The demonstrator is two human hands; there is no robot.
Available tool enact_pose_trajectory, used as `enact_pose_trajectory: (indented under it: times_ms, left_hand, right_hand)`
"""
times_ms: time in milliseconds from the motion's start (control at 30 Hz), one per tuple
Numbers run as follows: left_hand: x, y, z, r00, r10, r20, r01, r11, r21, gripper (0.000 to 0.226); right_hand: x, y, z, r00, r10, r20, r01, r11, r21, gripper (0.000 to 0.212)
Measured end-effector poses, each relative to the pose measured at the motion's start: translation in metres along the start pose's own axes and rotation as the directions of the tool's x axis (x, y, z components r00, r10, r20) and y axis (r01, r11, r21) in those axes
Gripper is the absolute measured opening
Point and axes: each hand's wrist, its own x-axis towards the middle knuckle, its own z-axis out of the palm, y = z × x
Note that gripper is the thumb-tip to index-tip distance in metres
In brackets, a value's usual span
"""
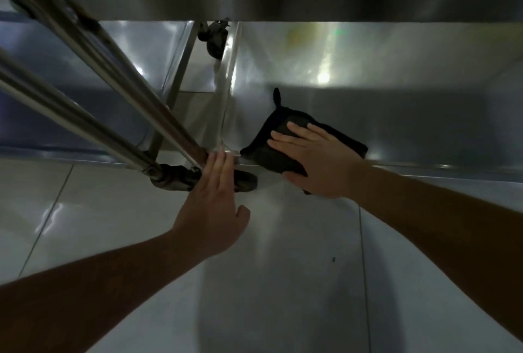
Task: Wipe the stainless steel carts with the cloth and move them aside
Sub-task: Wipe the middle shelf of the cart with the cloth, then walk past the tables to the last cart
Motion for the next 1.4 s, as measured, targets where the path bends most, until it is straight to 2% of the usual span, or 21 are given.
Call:
enact_pose_trajectory:
  times_ms: [67,167,300,600,700,833,933,1033,1167,1267,1333,1400]
  left_hand:
    - [0.003,0.011,0.001,1.000,-0.031,-0.004,0.031,0.997,0.070,0.101]
    - [0.011,0.030,0.000,0.998,-0.069,0.003,0.069,0.994,0.088,0.100]
    - [0.022,0.055,0.000,1.000,-0.015,0.012,0.013,0.995,0.094,0.103]
    - [0.039,0.105,0.015,0.977,0.201,0.067,-0.208,0.969,0.130,0.104]
    - [0.045,0.119,0.020,0.971,0.215,0.103,-0.230,0.958,0.168,0.105]
    - [0.045,0.130,0.020,0.966,0.163,0.200,-0.213,0.940,0.266,0.106]
    - [0.043,0.139,0.006,0.955,0.161,0.249,-0.234,0.925,0.301,0.104]
    - [0.035,0.147,-0.014,0.933,0.216,0.289,-0.316,0.875,0.366,0.096]
    - [-0.013,0.171,-0.047,0.904,0.181,0.386,-0.317,0.891,0.325,0.086]
    - [-0.065,0.196,-0.081,0.850,0.086,0.520,-0.279,0.910,0.306,0.081]
    - [-0.098,0.215,-0.110,0.806,0.045,0.590,-0.274,0.912,0.306,0.075]
    - [-0.127,0.240,-0.149,0.777,0.059,0.627,-0.299,0.911,0.284,0.070]
  right_hand:
    - [-0.015,0.004,0.002,0.998,0.039,-0.042,-0.039,0.999,-0.010,0.070]
    - [-0.036,0.009,0.006,0.991,0.099,-0.093,-0.103,0.994,-0.038,0.067]
    - [-0.063,0.027,0.011,0.982,0.152,-0.116,-0.158,0.986,-0.046,0.064]
    - [-0.125,0.069,0.012,0.965,0.207,-0.160,-0.217,0.975,-0.047,0.059]
    - [-0.138,0.077,0.014,0.965,0.207,-0.160,-0.217,0.975,-0.043,0.061]
    - [-0.154,0.079,0.006,0.963,0.223,-0.150,-0.220,0.975,0.031,0.064]
    - [-0.171,0.074,-0.009,0.943,0.319,-0.091,-0.312,0.946,0.084,0.065]
    - [-0.185,0.054,-0.030,0.883,0.467,0.047,-0.469,0.870,0.154,0.069]
    - [-0.224,0.003,-0.055,0.751,0.620,0.228,-0.657,0.669,0.347,0.058]
    - [-0.273,-0.038,-0.077,0.588,0.600,0.542,-0.803,0.517,0.298,0.033]
    - [-0.308,-0.062,-0.102,0.470,0.533,0.703,-0.861,0.452,0.233,0.033]
    - [-0.339,-0.082,-0.138,0.413,0.480,0.774,-0.875,0.445,0.191,0.036]
